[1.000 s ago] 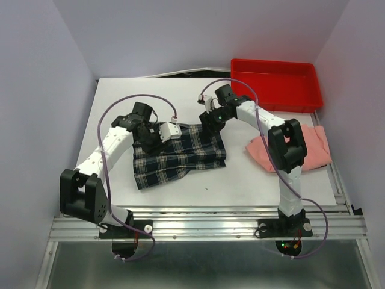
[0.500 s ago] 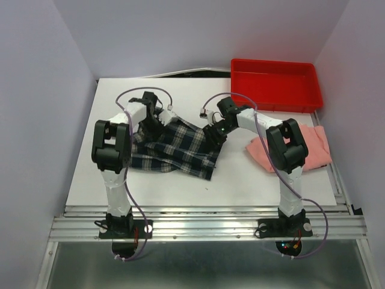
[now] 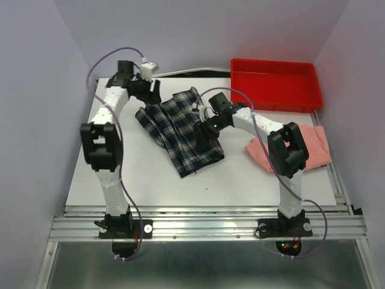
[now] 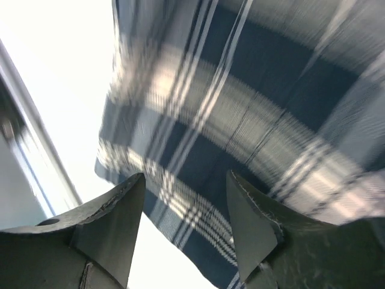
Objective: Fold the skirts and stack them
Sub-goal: Fold the skirt
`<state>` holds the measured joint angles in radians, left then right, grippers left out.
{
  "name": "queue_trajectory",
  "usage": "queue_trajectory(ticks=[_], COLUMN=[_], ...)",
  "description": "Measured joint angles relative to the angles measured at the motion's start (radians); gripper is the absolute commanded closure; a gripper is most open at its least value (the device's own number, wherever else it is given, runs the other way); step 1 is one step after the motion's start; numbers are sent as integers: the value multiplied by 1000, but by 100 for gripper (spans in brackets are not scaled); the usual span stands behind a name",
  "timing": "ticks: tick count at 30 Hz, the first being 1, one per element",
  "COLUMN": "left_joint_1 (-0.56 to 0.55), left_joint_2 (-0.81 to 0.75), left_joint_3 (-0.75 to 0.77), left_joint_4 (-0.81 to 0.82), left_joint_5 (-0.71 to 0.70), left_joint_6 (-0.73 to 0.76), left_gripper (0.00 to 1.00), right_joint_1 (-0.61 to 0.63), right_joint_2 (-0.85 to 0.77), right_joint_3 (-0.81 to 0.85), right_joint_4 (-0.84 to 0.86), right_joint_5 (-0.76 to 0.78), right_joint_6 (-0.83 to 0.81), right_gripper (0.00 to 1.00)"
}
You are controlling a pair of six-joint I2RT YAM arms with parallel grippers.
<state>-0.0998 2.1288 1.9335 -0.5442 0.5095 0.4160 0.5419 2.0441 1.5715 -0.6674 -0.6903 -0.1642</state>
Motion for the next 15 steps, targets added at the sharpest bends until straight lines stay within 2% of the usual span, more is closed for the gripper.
queue_trajectory(ticks=[1, 5, 8, 11, 13, 15], left_joint_1=[44, 219, 251, 209, 183, 173], left_joint_2=[-88, -420, -595, -652, -638, -607], left_joint_3=[-86, -378, -562, -742, -866, -959], left_joint_4=[58, 185, 253, 338, 382, 418], left_joint_5=[39, 120, 166, 242, 294, 324], left_joint_6=[-74, -272, -388, -500, -577, -638], left_gripper=[31, 41, 52, 64, 71, 73], right_joint_1=[0, 0, 0, 4, 11, 23], right_joint_2=[0, 11, 49, 78, 103, 130], right_joint_3=[25, 177, 303, 359, 383, 390], right_joint_4=[10, 60, 91, 123, 130, 140], right_joint_5=[16, 74, 88, 99, 108, 126], right_joint_6=[25, 170, 248, 298, 325, 350], right_gripper=[38, 37, 37, 36, 34, 31])
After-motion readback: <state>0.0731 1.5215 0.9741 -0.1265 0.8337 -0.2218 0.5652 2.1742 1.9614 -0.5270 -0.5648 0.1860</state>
